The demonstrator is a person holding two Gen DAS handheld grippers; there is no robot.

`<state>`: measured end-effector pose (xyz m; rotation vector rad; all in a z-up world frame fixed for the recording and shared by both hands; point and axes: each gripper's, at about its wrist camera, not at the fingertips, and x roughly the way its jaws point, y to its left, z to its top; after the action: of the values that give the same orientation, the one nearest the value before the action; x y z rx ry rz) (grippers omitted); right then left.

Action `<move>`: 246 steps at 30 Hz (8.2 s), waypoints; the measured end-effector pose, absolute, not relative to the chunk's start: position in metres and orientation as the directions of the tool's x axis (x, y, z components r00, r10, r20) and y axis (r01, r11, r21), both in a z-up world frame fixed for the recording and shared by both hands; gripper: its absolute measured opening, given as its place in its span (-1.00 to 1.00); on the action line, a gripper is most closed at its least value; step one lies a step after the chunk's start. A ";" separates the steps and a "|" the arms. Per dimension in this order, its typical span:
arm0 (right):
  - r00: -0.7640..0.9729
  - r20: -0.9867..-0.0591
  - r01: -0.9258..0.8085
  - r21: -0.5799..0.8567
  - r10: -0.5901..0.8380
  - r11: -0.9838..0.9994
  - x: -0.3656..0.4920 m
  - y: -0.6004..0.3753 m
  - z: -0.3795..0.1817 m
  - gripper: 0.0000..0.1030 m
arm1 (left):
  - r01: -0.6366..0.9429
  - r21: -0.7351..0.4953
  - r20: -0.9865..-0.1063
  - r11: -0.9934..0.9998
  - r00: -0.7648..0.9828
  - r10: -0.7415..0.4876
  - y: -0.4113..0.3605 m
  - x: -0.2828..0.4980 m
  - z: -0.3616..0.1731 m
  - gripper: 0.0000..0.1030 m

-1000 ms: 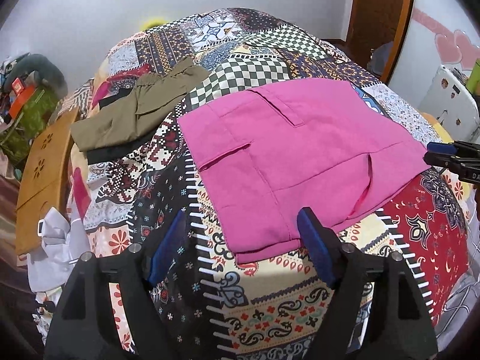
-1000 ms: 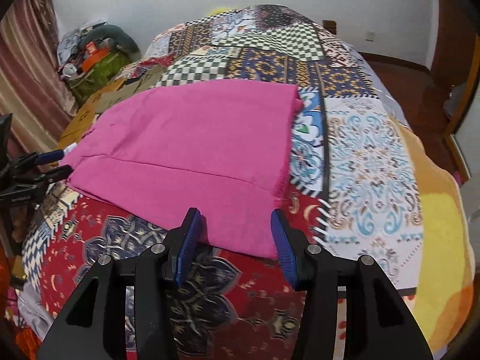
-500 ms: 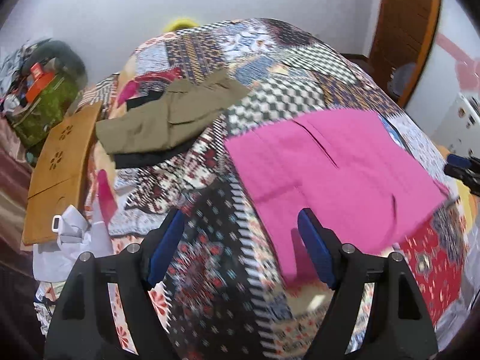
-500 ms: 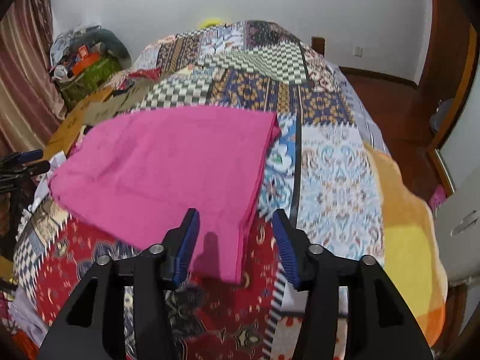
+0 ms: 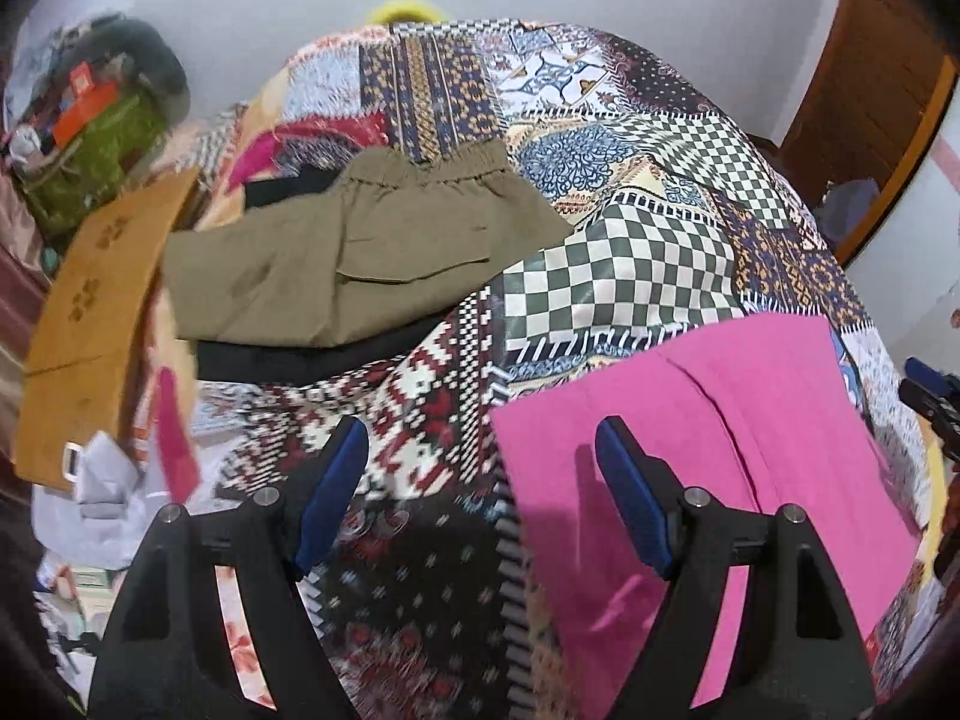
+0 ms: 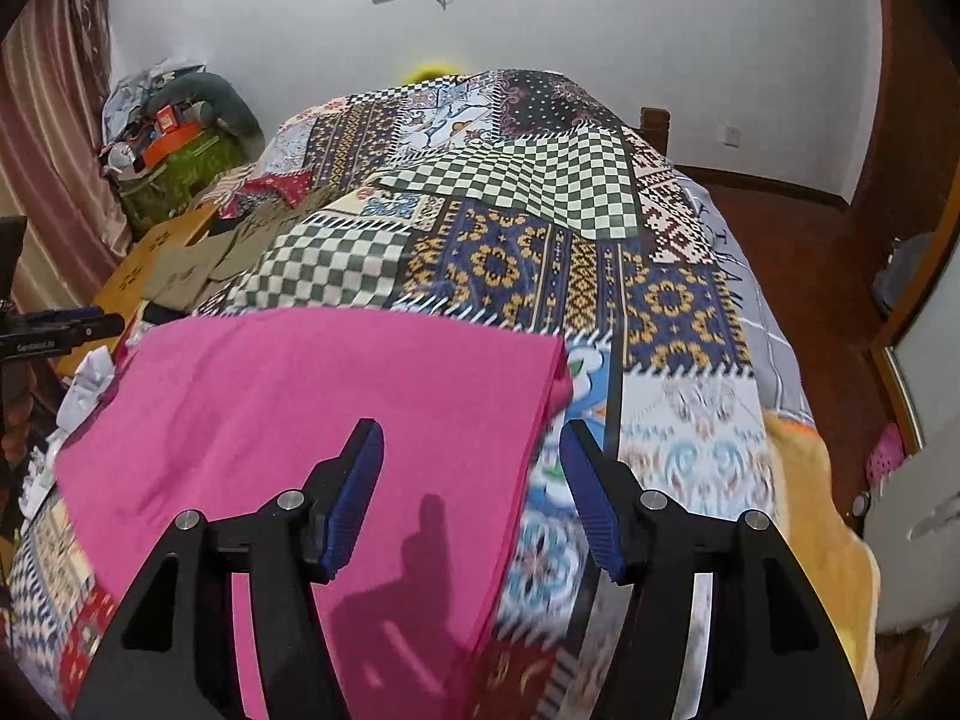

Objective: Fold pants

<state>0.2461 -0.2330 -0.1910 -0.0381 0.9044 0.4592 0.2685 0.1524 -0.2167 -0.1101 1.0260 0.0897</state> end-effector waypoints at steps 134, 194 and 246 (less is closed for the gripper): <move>0.329 -0.817 -0.588 0.216 0.474 0.780 0.146 -0.141 -0.203 0.47 | -0.110 -0.370 -0.866 0.923 0.400 -0.299 0.080 0.121 -0.222 0.61; 0.355 -0.792 -0.478 0.302 0.496 0.825 0.145 -0.193 -0.209 0.47 | 0.155 -0.098 -0.727 0.983 0.664 -0.177 -0.016 0.185 -0.125 -0.68; 0.505 -0.773 -0.294 0.265 0.385 0.918 0.138 -0.249 -0.195 0.48 | -0.036 0.070 -0.939 0.997 0.334 0.078 0.080 0.353 -0.274 0.85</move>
<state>0.1375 -0.2486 -0.1946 0.1039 0.9578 0.4104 0.3531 0.0798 -0.2736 0.0389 1.2284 0.0749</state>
